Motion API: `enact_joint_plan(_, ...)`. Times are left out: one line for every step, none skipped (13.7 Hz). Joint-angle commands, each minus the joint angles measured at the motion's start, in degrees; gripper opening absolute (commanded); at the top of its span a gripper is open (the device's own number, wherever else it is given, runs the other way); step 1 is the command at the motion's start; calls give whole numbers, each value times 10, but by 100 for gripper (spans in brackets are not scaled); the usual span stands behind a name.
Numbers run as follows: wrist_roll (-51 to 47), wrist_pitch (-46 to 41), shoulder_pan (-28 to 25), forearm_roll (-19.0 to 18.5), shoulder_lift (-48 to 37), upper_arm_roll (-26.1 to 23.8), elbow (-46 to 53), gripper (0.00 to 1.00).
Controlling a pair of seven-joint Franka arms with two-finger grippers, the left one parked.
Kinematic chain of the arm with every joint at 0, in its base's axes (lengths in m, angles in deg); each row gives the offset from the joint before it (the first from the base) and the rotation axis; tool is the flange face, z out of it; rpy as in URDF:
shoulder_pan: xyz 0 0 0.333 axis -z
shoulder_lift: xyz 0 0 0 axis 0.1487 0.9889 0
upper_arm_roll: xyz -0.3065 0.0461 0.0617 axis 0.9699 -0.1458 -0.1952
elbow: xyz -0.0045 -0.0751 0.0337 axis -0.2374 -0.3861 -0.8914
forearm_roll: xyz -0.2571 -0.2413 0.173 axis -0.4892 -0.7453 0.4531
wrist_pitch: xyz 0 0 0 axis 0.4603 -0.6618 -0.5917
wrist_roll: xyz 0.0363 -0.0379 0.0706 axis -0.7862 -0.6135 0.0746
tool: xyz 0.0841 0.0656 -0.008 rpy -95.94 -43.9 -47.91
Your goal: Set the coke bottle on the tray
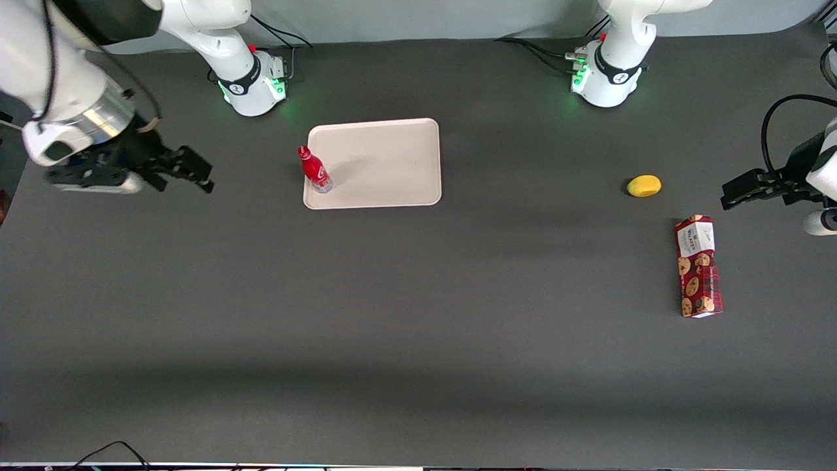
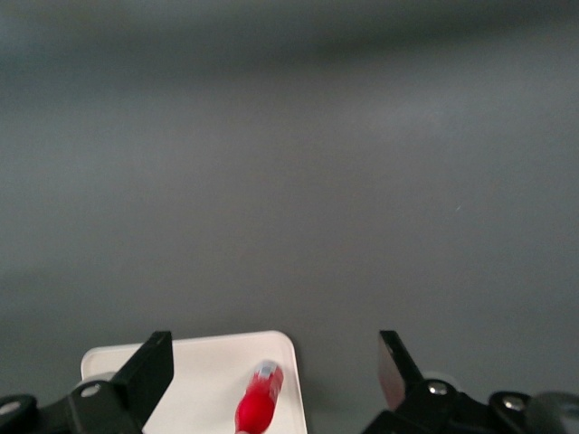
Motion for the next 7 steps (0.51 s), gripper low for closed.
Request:
enact_joint_plan(11,-31,21,-16,49,19,80,100)
enact_joint_plan(11,-44,21,-36,49,24,89,100)
enact_joint_plan(11,-60,20,-65,51,24,103,100)
enact_joint_plan(12,-73,20,-78,55,24,114,100)
enact_joint_plan(17,-76,21,-79,57,24,116,100)
enact_joint_plan(29,-76,22,-79,58,25,116,100)
enact_joint_plan(31,-76,22,-80,58,25,116,100)
